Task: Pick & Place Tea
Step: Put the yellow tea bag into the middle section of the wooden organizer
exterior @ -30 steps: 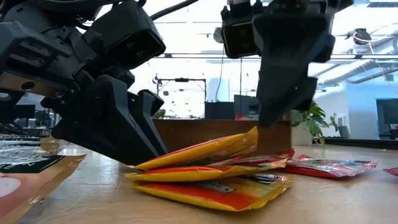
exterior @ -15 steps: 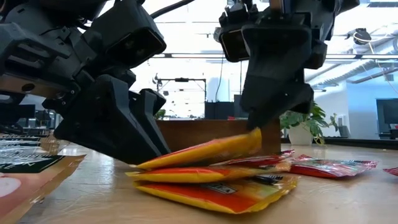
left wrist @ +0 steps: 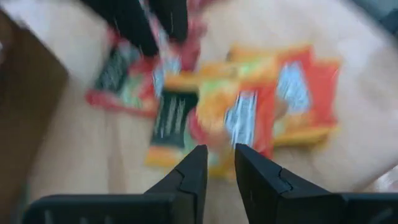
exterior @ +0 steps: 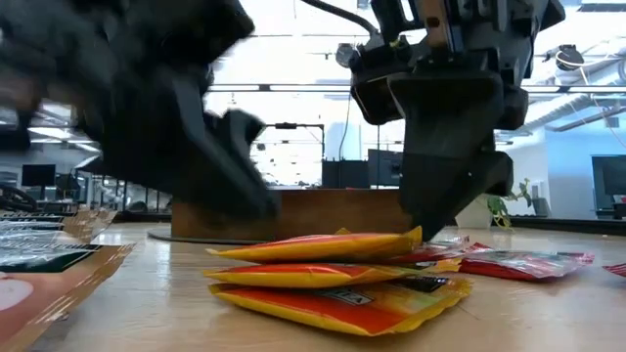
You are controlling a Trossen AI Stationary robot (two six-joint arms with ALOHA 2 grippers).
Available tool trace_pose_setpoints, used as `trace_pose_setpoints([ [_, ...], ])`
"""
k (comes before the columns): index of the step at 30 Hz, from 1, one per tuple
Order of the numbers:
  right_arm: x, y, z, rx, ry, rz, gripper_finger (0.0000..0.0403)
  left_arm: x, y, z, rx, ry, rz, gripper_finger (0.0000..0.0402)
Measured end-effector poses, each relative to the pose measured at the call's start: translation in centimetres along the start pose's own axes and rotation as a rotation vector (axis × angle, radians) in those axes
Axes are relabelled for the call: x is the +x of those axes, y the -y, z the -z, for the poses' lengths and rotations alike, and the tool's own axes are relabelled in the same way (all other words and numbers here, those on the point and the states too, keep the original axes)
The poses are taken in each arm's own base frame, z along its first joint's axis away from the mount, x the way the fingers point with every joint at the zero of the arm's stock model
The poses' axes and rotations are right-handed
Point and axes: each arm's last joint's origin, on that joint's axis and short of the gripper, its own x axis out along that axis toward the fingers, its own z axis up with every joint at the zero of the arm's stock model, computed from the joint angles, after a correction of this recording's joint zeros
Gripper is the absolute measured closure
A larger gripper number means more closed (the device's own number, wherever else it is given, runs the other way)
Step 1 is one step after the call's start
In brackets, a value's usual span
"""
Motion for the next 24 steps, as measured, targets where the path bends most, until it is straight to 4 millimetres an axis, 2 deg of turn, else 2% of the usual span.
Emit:
trace_pose_setpoints([
  [4, 0.0, 0.0, 0.0, 0.001, 0.000, 0.001, 0.0287, -1.3, 0.9, -1.1, 0.017, 0.034, 0.020, 0.0314],
  [10, 0.0, -0.1, -0.1, 0.000, 0.008, -0.011, 0.0287, -1.4, 2.0, -0.7, 0.025, 0.012, 0.007, 0.0314],
  [18, 0.0, -0.1, -0.1, -0.007, 0.009, -0.009, 0.0287, 0.8, 0.7, 0.9, -0.008, -0.011, -0.020, 0.0314],
  [24, 1.0, 0.7, 0.2, 0.008, -0.008, 0.022, 0.0287, 1.0, -0.5, 0.9, -0.051, -0.017, -0.019, 0.0314],
])
